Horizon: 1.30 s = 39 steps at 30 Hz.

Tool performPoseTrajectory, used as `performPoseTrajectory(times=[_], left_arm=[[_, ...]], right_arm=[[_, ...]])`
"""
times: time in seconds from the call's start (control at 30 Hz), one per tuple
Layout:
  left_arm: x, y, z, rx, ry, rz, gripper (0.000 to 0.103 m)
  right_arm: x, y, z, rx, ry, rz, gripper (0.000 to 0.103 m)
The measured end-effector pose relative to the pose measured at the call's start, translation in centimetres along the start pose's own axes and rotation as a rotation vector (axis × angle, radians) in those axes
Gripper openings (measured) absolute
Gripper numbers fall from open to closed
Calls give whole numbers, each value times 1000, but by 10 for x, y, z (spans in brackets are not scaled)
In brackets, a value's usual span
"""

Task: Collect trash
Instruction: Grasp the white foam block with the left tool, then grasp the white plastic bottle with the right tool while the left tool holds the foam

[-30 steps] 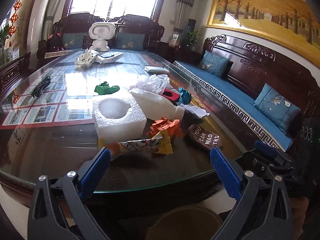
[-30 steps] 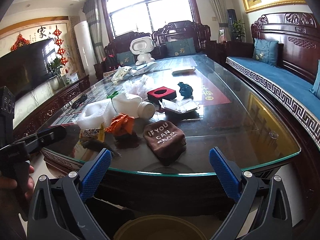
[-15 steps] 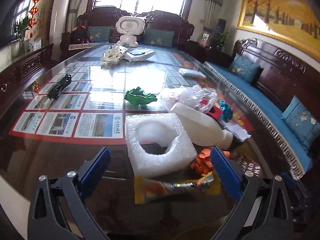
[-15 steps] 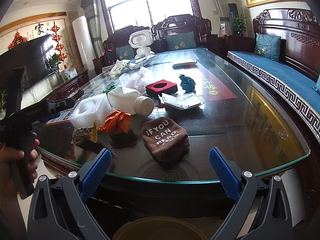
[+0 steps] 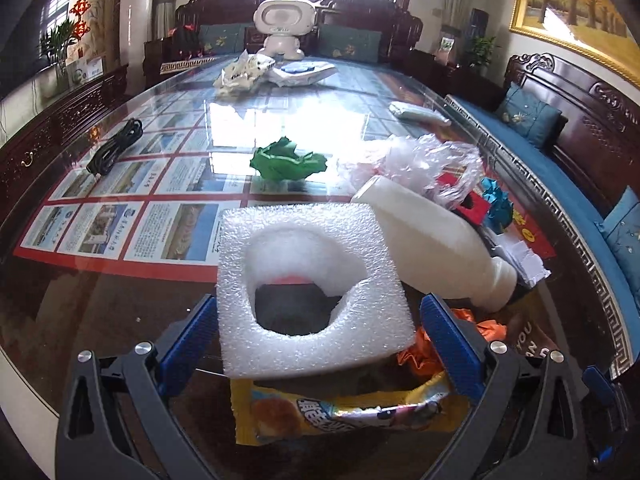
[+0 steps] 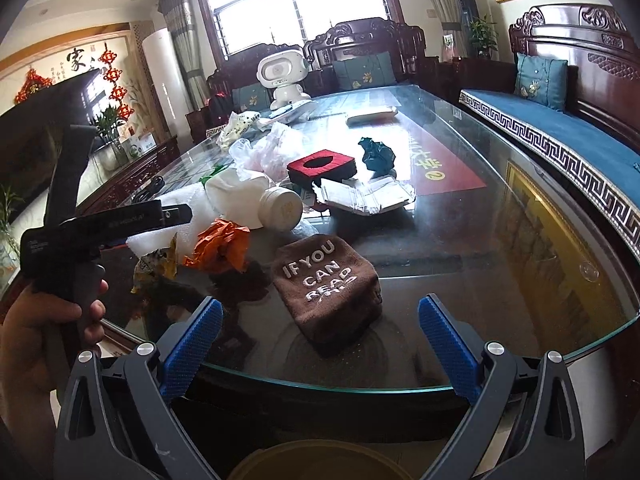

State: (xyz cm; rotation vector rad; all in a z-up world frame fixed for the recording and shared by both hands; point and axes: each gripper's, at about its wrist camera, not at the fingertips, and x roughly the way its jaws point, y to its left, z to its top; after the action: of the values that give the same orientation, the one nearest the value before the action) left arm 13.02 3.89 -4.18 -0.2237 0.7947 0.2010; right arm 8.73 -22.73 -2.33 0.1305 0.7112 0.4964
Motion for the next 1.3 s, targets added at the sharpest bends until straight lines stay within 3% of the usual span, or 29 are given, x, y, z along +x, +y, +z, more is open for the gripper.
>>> performPoseTrajectory(times=[0.27, 0.33, 0.5, 0.93, 1.3], left_arm=[[10, 0, -1, -9, 20, 27, 99], [8, 1, -2, -8, 10, 20, 92], [5, 5, -1, -18, -12, -1, 90], [-9, 15, 1, -17, -54, -71, 89], [-24, 22, 4, 35, -87, -140, 89]], right_arm=[[4, -4, 0, 13, 8, -1, 95], [6, -2, 0, 5, 13, 1, 95], [10, 4, 2, -7, 16, 14, 95], [27, 38, 49, -96, -51, 45, 95], [68, 39, 83, -97, 40, 128, 95]])
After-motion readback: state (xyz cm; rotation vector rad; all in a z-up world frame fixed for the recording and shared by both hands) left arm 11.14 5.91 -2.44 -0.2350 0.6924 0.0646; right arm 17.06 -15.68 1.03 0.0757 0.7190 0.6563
